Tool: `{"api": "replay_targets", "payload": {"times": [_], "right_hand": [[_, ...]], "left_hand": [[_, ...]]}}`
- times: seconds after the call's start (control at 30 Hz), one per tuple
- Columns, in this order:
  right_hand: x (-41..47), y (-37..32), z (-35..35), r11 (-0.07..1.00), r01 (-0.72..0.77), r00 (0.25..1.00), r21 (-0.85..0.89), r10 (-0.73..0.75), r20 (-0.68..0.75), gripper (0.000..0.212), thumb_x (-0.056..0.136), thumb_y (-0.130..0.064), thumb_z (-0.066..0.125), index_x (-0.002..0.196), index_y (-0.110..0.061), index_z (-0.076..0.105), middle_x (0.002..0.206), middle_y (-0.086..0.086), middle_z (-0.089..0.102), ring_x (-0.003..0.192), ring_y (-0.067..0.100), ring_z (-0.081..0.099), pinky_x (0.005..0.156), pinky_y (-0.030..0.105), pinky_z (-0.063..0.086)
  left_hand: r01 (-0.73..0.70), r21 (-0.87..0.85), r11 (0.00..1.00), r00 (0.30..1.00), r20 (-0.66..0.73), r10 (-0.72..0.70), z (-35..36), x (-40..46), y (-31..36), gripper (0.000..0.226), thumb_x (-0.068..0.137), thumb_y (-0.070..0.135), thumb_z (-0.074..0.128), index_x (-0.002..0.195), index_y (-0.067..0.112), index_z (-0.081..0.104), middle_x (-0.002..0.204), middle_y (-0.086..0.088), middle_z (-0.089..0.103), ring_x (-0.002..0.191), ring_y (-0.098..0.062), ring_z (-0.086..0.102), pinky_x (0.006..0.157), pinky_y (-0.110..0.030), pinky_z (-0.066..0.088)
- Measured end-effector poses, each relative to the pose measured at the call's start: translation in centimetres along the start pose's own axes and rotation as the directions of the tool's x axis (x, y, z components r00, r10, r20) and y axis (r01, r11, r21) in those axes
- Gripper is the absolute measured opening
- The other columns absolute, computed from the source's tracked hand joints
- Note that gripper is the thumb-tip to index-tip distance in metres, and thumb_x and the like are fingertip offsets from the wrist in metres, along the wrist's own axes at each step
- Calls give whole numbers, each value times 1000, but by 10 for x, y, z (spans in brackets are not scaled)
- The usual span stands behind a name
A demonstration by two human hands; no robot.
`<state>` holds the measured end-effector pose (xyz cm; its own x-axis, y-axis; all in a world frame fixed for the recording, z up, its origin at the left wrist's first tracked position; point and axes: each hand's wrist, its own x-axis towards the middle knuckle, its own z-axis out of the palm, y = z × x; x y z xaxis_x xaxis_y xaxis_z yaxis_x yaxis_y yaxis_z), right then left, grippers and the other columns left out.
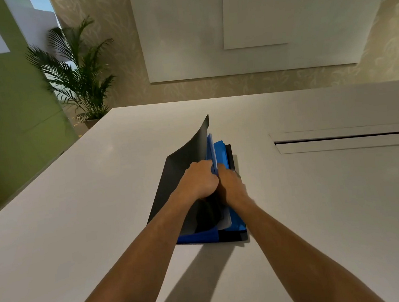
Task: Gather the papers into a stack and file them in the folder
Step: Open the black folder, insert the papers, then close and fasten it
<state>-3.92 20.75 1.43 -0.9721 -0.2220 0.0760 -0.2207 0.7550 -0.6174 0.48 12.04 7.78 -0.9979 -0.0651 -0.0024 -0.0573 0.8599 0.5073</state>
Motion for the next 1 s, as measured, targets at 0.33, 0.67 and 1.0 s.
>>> {"api": "replay_targets", "payload": {"times": [0.33, 0.67, 1.0], "right_hand": [[-15, 61, -2, 974, -81, 904, 210, 160, -396, 34, 87, -3, 57, 119, -13, 50, 114, 9, 56, 75, 15, 52, 62, 29, 42], [-18, 72, -4, 956, -118, 865, 270, 232, -445, 26, 89, -11, 61, 115, -13, 58, 121, 7, 57, 85, 11, 54, 68, 18, 40], [-17, 72, 6, 998, 32, 946, -47, -45, -320, 22, 95, -22, 52, 110, -23, 67, 112, -3, 70, 102, 13, 63, 92, 36, 53]], "left_hand": [[-78, 46, 996, 997, 11, 77, 58, 1, -1, 59, 91, 25, 52, 146, 28, 31, 121, -13, 60, 103, -31, 61, 89, -45, 53], [-166, 400, 901, 959, -147, 242, 86, -2, -7, 41, 91, 53, 42, 95, 16, 60, 87, -1, 61, 75, -17, 57, 66, -30, 41], [-249, 241, 938, 921, -241, 306, 108, 22, -48, 29, 93, 40, 45, 112, 21, 57, 111, 1, 57, 101, -15, 52, 89, -30, 41]]}}
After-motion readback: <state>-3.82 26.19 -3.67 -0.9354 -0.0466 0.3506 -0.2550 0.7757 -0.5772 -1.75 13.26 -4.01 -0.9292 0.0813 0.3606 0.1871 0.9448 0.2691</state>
